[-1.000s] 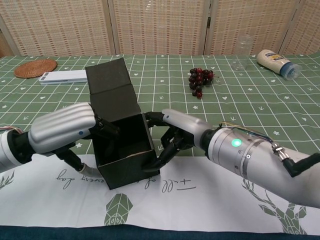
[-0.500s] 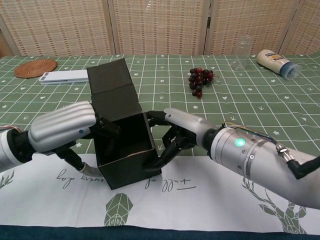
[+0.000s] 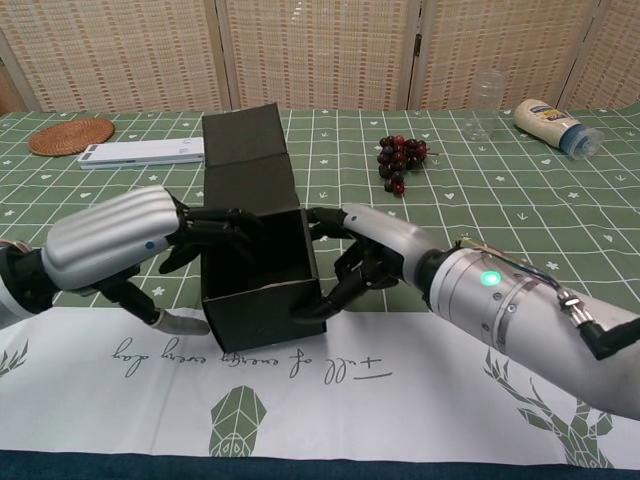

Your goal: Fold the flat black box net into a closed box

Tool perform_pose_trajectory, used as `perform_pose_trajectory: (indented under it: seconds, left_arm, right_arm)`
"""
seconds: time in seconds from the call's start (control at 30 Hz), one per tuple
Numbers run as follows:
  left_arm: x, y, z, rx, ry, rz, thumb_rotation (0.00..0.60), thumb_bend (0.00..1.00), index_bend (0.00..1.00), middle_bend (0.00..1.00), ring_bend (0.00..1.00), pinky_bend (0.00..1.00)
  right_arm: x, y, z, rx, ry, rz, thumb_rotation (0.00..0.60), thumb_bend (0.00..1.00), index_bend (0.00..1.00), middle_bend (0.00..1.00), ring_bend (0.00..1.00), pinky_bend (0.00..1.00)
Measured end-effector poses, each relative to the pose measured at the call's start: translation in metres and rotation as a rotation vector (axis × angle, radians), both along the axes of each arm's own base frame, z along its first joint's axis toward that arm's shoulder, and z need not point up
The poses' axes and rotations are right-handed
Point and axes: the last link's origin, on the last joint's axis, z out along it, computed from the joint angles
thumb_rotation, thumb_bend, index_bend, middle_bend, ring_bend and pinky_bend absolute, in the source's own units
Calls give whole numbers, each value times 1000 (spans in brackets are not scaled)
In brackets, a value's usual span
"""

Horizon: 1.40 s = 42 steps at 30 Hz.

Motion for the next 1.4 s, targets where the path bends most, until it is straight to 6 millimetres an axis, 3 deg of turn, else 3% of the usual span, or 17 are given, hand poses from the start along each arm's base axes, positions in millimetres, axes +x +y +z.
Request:
perform_pose_trajectory:
  seconds: [0.23, 0.5, 0.73, 0.87, 1.13, 1.4]
  left_arm:
    - [-6, 0, 10, 21, -16, 56, 600, 78, 177, 67, 148, 450]
    - [-14, -2, 28, 47, -62, 139, 600, 78, 140, 34, 119, 437]
    - [-19, -3, 49, 65, -160, 253, 600, 77, 111, 19, 94, 419]
    - [-22, -6, 59, 43, -242, 343, 600, 78, 101, 17, 82, 413]
    - [-25, -16, 76, -26, -377, 509, 600, 77, 65, 8, 67, 391]
    - [-25, -25, 78, -113, -458, 673, 600, 78, 1, 0, 66, 391]
  right_arm:
    - [-4, -5, 1, -17, -12, -37, 600, 423, 268, 378, 818, 1000]
    - [-3, -7, -2, -18, -21, -60, 600, 423, 256, 357, 818, 1000]
    - [-2, -9, -5, -8, -23, -79, 600, 414, 64, 240, 806, 1000]
    - [0, -8, -9, 5, -25, -92, 600, 357, 1, 168, 783, 1000]
    - [3, 0, -5, 14, -21, -82, 600, 208, 0, 63, 733, 1000]
    - [-7, 8, 21, 4, 38, -69, 600, 85, 0, 27, 710, 1000]
